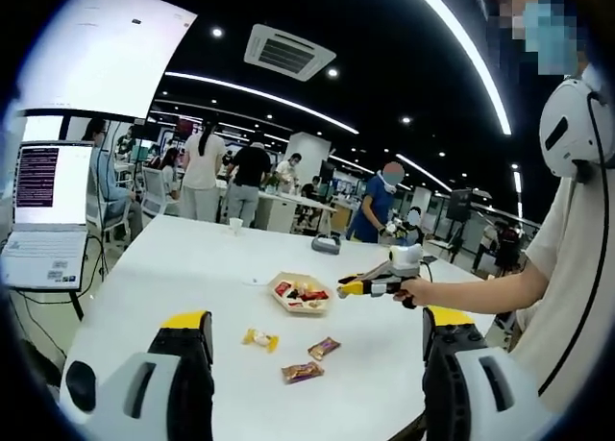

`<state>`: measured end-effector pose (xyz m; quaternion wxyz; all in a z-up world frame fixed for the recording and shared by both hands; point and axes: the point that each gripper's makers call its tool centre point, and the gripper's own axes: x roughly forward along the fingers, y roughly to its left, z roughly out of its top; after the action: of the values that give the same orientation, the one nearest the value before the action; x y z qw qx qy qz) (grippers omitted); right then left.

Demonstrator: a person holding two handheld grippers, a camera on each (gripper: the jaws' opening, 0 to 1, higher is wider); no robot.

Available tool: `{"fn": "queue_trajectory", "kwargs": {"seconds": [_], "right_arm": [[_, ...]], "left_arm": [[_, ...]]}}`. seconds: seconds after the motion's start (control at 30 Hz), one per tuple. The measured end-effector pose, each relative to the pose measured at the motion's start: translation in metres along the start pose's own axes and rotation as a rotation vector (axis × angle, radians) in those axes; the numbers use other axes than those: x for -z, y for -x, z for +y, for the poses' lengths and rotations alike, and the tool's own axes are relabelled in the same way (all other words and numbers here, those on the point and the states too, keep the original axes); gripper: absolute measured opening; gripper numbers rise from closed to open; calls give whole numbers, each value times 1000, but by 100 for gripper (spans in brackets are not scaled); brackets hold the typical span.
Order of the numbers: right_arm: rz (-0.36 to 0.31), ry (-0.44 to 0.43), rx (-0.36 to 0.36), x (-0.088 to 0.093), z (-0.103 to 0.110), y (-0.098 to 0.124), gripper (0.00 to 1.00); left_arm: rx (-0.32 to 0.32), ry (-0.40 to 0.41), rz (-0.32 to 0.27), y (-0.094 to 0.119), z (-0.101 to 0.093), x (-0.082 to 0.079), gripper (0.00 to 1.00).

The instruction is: Place the target food into the container with the food tongs after gripping and lifting it, then release it inside without dropping or visibly crushing the food.

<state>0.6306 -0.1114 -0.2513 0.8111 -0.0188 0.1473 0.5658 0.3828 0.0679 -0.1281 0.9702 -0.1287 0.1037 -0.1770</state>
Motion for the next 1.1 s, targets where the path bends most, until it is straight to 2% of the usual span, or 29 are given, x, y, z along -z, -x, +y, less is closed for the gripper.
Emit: {"fn": "queue_trajectory", "kwargs": {"seconds": [0.2, 0.37, 0.47, 0.6, 0.7, 0.77, 0.87, 0.97, 1.1], "right_arm": [[16, -18, -11, 8, 2, -10, 27], [20, -15, -31, 10, 14, -15, 26], [28, 1, -41, 13, 18, -16, 26], [22, -21, -35, 13, 17, -16, 26], [31, -15, -49, 16, 23, -12, 26], [44, 5, -72, 22, 30, -7, 27], [78, 33, -117, 34, 31, -9, 27], [42, 28, -194, 32, 44, -8, 27], [64, 30, -203, 41, 45, -13, 27]], "left_arm": [[8, -12, 21, 1, -3, 3, 89], [-5, -22, 21, 13, -5, 3, 89], [-23, -46, 43, 19, -3, 8, 89], [-36, -46, 19, 28, -2, 5, 90], [-48, -36, 9, 27, 2, 6, 91], [-43, -23, 3, 22, 1, 7, 90], [-33, -14, -3, 15, -3, 8, 90], [-26, -11, 11, 11, -9, 11, 89], [-16, -21, 35, 12, -18, 15, 89]]}}
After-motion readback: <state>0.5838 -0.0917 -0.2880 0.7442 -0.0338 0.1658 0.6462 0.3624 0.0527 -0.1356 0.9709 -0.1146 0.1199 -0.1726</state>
